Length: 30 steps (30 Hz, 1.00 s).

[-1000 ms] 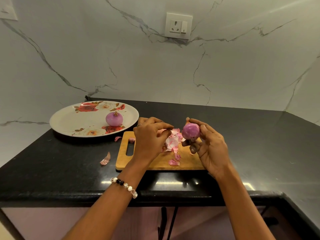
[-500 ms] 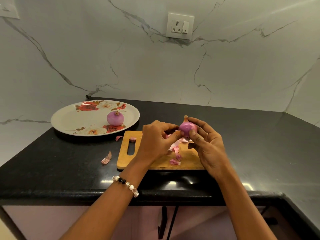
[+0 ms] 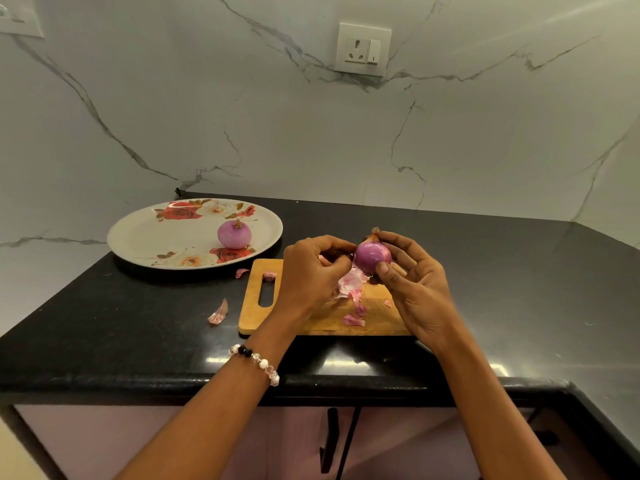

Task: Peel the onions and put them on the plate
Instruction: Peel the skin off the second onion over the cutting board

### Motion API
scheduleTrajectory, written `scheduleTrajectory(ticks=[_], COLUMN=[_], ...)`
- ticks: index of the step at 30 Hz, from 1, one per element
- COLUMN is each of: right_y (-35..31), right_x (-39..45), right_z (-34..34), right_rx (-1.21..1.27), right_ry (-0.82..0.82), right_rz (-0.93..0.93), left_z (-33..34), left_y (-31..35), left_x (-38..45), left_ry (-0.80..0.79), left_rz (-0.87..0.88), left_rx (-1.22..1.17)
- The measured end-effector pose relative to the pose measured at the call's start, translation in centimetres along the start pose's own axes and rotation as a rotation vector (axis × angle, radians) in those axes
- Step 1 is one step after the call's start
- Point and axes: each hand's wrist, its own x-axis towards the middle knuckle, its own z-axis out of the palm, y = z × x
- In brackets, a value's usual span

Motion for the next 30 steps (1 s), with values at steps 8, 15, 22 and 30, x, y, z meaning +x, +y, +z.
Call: scheduleTrajectory(ticks=[8, 15, 22, 30], right_y=[0.33, 0.46, 0.45, 0.38], right_x=[0.31, 0.34, 0.20, 0.16], right_z=[0.04, -0.23, 0.03, 0.12], right_rx=[-0.048, -0.153, -0.274, -0.288], right_ry=[0.065, 0.097, 0.058, 0.059], right_rz=[-0.058, -0.085, -0.113, -0.088], left_z=[0.11, 0.41, 0.53, 0.82], left_y=[-0.14, -0.45, -0.90, -0.99], left_x=[-0.03, -0.17, -0.04, -0.06], left_ry=[0.070, -0.001, 0.031, 0.011], left_rz=[0.015, 0.181, 0.178, 0.143], left_rx=[-0.032, 0.134, 0.232, 0.282])
